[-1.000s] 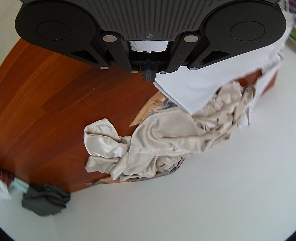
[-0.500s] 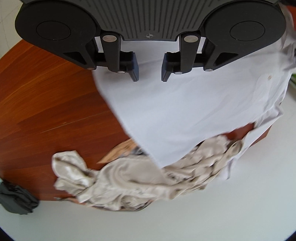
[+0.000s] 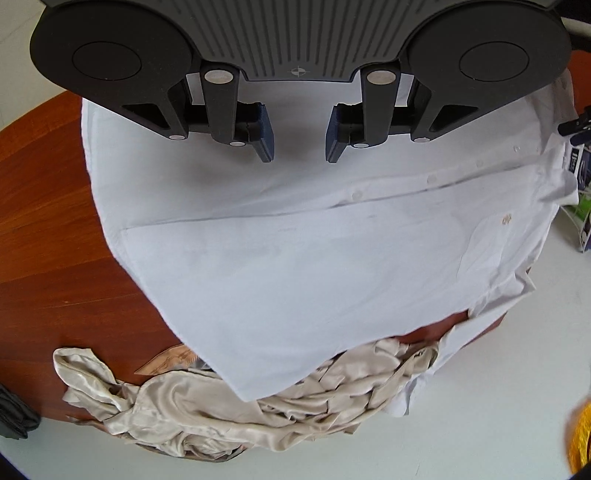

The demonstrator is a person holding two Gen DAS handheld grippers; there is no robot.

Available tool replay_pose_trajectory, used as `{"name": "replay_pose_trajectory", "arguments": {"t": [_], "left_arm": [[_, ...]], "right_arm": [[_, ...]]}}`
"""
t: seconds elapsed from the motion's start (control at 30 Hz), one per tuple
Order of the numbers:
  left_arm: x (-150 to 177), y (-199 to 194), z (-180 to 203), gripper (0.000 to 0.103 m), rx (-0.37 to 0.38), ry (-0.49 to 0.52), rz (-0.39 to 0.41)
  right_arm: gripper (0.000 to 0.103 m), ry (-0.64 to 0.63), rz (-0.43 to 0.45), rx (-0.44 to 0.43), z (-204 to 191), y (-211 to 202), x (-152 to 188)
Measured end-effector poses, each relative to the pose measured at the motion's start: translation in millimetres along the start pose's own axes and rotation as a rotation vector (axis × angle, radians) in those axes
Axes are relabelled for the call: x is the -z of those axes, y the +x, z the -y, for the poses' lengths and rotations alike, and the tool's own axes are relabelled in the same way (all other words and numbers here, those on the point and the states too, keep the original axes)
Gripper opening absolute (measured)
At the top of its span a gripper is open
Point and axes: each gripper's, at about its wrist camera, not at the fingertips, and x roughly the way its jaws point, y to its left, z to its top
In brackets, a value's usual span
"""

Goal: Fold clothes
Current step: 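Open both grippers and release the white shirt onto the table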

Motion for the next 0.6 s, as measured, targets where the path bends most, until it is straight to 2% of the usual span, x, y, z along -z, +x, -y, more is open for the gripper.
{"name": "replay_pose_trajectory", "arguments": {"t": [0.07,0.13,0.17,0.23,0.3,0.4,0.5,0.6], "left_arm": [[2,5,-1,0.073,-0.006,0.019,-0.005],[2,9,-3,0.048,-0.007,0.033,-0.003],[2,11,-5,0.022,-0.006,0.032,-0.004],[0,6,-11,0.011,0.000,-0.002,0.036],[-3,-7,-19,0.010,-0.011,-0.073,0.103],[0,-18,-27,0.009,-0.069,-0.147,0.149],[1,-9,-29,0.009,-0.127,-0.165,0.132],[-5,1,-40,0.011,-0.126,-0.261,0.088]], "right_arm": [[0.033,0.004,-0.006,0.002,-2,2,5],[0.033,0.006,-0.010,0.007,-4,2,8],[0.033,0.004,-0.011,0.014,-4,2,9],[0.033,-0.001,-0.012,0.032,-5,3,10],[0.033,-0.007,-0.013,0.049,-6,4,12],[0.033,-0.015,-0.029,0.085,-3,10,15],[0.033,-0.025,-0.056,0.128,2,20,19],[0.033,-0.037,-0.085,0.167,7,29,22]]}}
